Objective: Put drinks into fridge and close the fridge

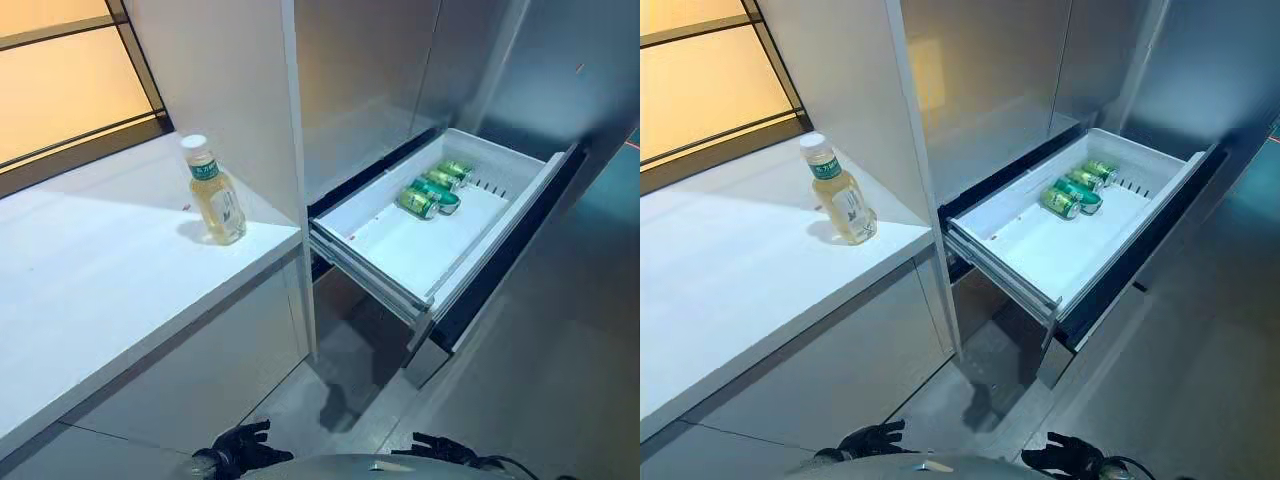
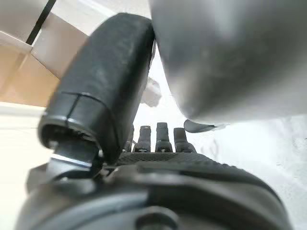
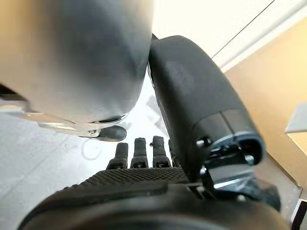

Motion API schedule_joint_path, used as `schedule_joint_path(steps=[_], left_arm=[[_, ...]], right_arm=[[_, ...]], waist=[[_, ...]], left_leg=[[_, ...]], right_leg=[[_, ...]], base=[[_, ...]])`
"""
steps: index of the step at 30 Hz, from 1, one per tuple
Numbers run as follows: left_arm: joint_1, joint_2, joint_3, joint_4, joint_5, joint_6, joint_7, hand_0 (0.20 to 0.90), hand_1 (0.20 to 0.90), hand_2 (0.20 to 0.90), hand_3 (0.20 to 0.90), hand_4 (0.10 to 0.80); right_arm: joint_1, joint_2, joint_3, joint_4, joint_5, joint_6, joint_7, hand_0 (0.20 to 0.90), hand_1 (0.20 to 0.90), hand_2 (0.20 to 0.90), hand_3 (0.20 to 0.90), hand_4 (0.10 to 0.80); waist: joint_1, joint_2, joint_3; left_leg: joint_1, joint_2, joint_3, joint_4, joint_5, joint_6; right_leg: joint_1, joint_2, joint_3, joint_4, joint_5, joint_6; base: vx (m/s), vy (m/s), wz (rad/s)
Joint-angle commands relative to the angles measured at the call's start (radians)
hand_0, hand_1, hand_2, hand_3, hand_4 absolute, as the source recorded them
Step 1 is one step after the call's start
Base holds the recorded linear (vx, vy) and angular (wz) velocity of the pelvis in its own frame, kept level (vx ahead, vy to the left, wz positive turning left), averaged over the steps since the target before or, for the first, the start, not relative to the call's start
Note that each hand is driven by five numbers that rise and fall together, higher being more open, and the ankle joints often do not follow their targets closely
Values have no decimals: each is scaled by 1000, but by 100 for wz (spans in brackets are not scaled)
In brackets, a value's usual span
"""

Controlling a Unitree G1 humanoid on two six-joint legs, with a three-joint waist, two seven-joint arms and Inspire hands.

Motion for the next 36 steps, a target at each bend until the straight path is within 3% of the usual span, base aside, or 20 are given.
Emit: schedule_joint_path(steps=[1,8,12,15,18,20,21,22,23,24,25,27,28,31,33,36], left_arm=[[-53,-9,42,43,-25,-50,-9,900,900,900,900,800],[-47,-12,70,16,-110,-75,-16,900,900,900,900,800],[-48,-2,70,-39,-69,-214,-14,900,900,900,900,800],[-54,24,31,-146,-8,-267,-63,900,900,900,900,800],[-64,88,-45,-291,125,-235,-84,900,900,900,900,800],[-73,118,-70,-349,120,-200,-129,900,900,900,900,800],[-92,155,-85,-452,96,-105,-228,900,900,900,900,800],[-94,161,-87,-466,89,-94,-251,900,900,900,900,800],[-127,212,-92,-593,17,13,-414,900,900,900,900,800],[-132,223,-88,-628,-2,42,-439,900,900,900,900,800],[-157,252,-73,-759,-87,149,-532,900,900,900,900,800],[-182,273,-55,-882,-188,238,-582,900,900,900,900,800],[-211,284,-31,-1017,-312,309,-593,900,900,900,900,800],[-246,274,13,-1192,-593,313,-545,900,900,900,900,800],[-258,256,51,-1286,-768,186,-497,900,900,900,900,800],[-270,241,85,-1321,-839,63,-467,900,900,900,900,800]], right_arm=[[-19,4,13,27,-9,-26,22,900,900,900,900,800],[-22,6,8,26,10,-17,25,900,900,900,900,800],[-23,3,4,26,10,-18,24,900,900,900,900,800],[-25,-10,5,12,10,-9,25,900,900,900,900,800],[-30,-33,5,-3,4,0,34,900,900,900,900,800],[-31,-40,8,-5,2,0,36,900,900,900,900,800],[-35,-51,13,-12,6,4,38,900,900,900,900,800],[-35,-53,13,-12,7,5,38,900,900,900,900,800],[-40,-62,14,-15,6,7,39,900,900,900,900,800],[-40,-62,15,-14,5,6,40,900,900,900,900,800],[-41,-67,13,-11,0,4,42,900,900,900,900,800],[-39,-69,9,-6,-3,-2,44,900,900,900,900,800],[-36,-69,2,7,-6,-14,45,900,900,900,900,800],[-27,-60,-6,32,-11,-39,40,900,900,900,900,800],[-16,-47,1,40,-9,-48,27,900,900,900,900,800],[-3,-34,12,34,-8,-50,17,900,900,900,900,800]], waist=[[6,-7,5],[15,-6,6],[16,-3,7],[16,3,14],[14,16,22],[11,21,24],[8,29,25],[8,30,25],[5,39,25],[4,40,26],[4,46,23],[5,50,21],[7,54,16],[15,57,6],[19,56,-1],[18,52,-5]], left_leg=[[-25,-75,46,83,-146,65],[-23,-78,39,78,-145,67],[-20,-79,38,76,-144,66],[-25,-78,40,77,-143,64],[-30,-77,42,76,-140,64],[-30,-77,43,75,-138,65],[-30,-77,41,72,-137,67],[-29,-77,40,72,-137,67],[-29,-78,38,67,-134,69],[-28,-78,38,66,-133,69],[-27,-79,36,60,-132,71],[-23,-80,33,53,-131,73],[-21,-82,27,48,-132,76],[-15,-86,14,36,-134,80],[-7,-87,5,31,-137,80],[0,-88,-2,28,-139,81]], right_leg=[[-54,6,8,91,-64,51],[-52,5,1,91,-64,50],[-50,5,-2,91,-64,50],[-56,5,0,93,-64,51],[-65,7,4,99,-64,53],[-68,8,7,101,-64,54],[-69,9,12,100,-66,55],[-69,9,13,100,-66,55],[-71,10,16,101,-65,58],[-71,10,17,101,-64,59],[-70,10,19,98,-62,61],[-69,9,20,94,-61,63],[-66,8,20,89,-59,65],[-57,7,22,78,-58,65],[-48,6,20,75,-60,64],[-41,7,22,74,-63,61]], base=[[0,0,0],[0,0,0],[0,0,0],[-31,14,0],[-50,30,-1],[-28,37,-2],[-21,38,-2],[-31,54,-3],[-20,32,-2],[-20,44,-2],[0,0,0],[0,0,0],[0,0,0],[9,0,3],[9,-2,2],[11,-5,0]])
